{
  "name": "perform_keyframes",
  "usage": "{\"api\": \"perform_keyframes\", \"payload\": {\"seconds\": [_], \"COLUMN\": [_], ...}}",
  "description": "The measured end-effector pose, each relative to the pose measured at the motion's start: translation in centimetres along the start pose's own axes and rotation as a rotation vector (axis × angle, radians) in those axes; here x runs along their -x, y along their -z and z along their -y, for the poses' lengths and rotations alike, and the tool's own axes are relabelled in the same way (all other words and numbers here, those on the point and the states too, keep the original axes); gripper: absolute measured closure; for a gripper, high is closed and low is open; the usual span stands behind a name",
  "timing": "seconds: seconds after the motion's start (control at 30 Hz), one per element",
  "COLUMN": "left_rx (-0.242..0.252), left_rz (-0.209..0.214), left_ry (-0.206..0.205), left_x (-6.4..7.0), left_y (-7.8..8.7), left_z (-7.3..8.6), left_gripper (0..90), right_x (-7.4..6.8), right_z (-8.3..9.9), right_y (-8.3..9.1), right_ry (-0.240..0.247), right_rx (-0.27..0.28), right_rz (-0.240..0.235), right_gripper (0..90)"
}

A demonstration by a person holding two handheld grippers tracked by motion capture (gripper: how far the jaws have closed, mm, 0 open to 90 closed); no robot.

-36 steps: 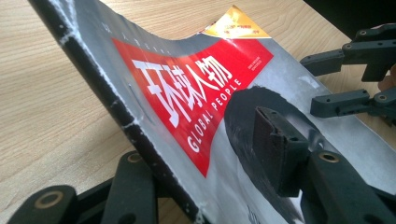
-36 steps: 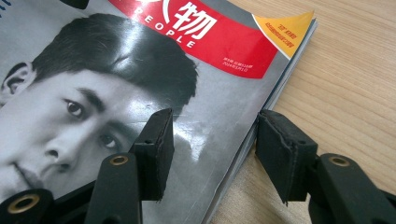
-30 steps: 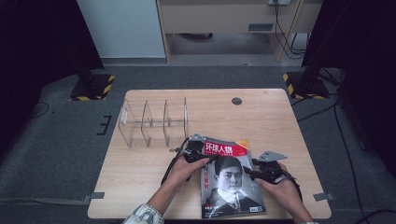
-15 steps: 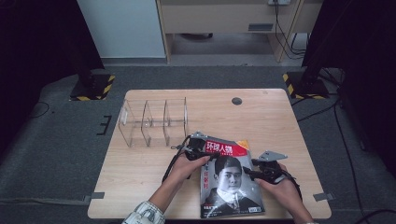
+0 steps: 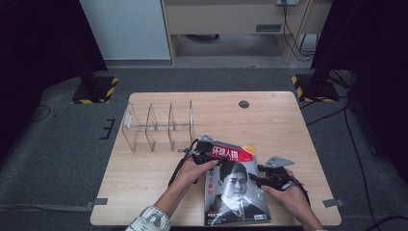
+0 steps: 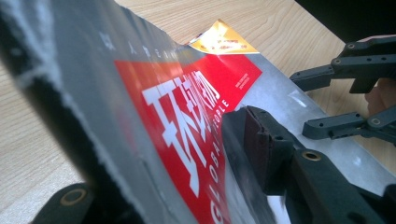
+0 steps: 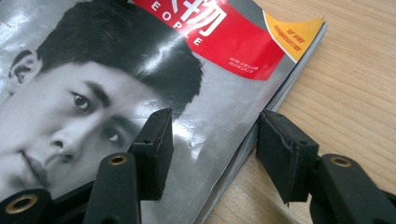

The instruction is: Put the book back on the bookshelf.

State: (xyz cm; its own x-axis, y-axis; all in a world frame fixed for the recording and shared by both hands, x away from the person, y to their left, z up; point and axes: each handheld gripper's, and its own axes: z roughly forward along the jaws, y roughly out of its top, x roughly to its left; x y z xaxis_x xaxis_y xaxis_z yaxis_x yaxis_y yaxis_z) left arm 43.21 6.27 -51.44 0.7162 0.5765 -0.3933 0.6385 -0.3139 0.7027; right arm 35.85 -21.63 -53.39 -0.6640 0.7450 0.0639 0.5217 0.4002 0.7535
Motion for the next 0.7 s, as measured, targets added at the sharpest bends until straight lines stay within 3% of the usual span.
{"api": "perform_keyframes", "payload": {"seconds": [0.17,0.37,0.7], "left_rx": [-0.004,0.004,0.019], "left_rz": [0.016,0.039,0.040], "left_ry": [0.002,0.038,0.068], "left_x": [0.04,-0.17,0.22], "left_y": [0.00,-0.02,0.39], "left_z": [-0.18,-0.21,-0.47], "left_gripper": [68.5,78.1,81.1], "right_x": [0.07,0.11,0.04], "right_z": [0.05,0.04,0.19], "right_y": [-0.01,-0.01,0.00], "right_ry": [0.004,0.003,0.015], "right_rx": [0.004,0.003,0.016], "right_rz": [-0.004,-0.007,0.001], "right_gripper": [46.2,46.1,45.6]}}
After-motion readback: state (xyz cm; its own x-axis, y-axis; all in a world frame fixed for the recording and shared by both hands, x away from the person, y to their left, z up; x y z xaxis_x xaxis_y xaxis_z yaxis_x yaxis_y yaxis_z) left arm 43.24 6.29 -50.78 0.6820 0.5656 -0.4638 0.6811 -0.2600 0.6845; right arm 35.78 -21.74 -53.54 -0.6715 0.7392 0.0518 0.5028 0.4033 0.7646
